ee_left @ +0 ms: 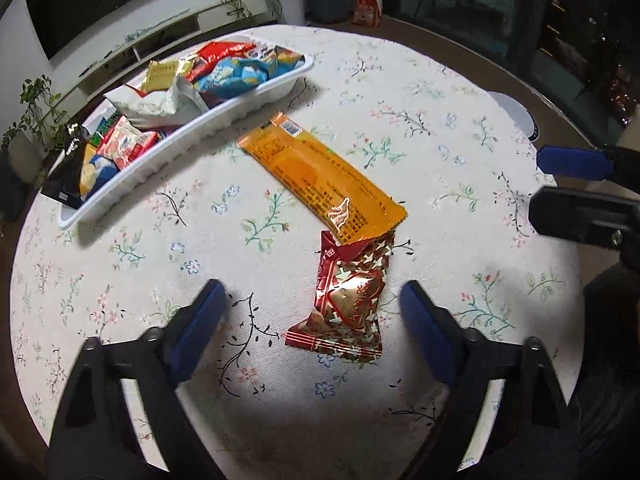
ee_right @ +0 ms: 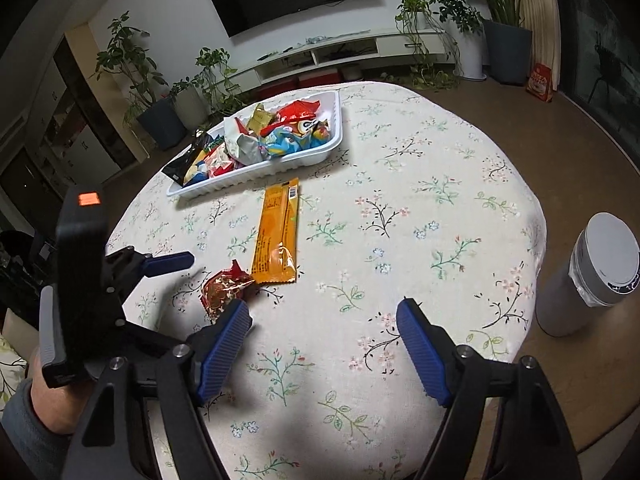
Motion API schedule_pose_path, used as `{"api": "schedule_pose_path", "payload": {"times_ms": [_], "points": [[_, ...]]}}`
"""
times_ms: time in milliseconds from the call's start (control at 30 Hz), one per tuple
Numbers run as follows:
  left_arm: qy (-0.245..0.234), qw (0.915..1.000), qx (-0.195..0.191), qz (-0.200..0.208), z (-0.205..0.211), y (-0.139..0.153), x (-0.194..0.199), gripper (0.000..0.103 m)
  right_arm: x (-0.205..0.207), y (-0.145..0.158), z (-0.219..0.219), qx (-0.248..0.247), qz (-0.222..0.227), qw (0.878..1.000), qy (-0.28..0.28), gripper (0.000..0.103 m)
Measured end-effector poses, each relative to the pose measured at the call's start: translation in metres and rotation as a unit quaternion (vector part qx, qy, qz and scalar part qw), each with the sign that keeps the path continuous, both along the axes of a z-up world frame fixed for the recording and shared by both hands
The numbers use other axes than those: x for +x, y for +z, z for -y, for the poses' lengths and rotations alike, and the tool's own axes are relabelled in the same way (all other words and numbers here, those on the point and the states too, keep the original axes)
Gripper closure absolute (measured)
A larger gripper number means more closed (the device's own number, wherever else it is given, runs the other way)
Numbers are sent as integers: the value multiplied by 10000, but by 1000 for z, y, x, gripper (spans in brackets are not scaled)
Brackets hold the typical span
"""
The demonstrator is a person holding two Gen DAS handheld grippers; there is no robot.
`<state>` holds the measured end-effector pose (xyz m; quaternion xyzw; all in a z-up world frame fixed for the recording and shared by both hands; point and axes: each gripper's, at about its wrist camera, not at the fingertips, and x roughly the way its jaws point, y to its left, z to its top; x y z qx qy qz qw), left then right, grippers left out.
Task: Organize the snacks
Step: 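Grasp the orange bar with the right tool while the left tool grasps the red-and-gold packet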
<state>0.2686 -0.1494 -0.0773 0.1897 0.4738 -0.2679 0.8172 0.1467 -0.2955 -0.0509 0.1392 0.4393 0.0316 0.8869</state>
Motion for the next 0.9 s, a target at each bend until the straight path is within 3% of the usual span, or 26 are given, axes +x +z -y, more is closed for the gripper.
{"api": "schedule_pose_path", "payload": {"times_ms": [100, 200, 233, 267, 567, 900], "points": [[34, 9999, -133, -32, -2, -1, 5, 35, 3, -3, 0, -55, -33, 10000, 24, 29], [-14, 9998, -199, -20, -1, 1, 5, 57, 10, -7, -1, -82, -166, 9998, 73, 32], [-27, 9997, -232, -23, -1, 2, 4, 71, 12, -8, -2, -107, -188, 9997, 92, 32], [-31, 9997, -243, -16, -1, 3, 2, 74, 14, -9, -4, -153, -208, 9996, 130, 32], [383, 9970, -673, -83, -44, 16, -6, 76, 56, -7, -23, -481, -307, 9975, 428, 32], [1004, 9898, -1001, -140, -106, 17, 2, 76, 111, -33, -70, -1059, -511, 9895, 838, 32]]}}
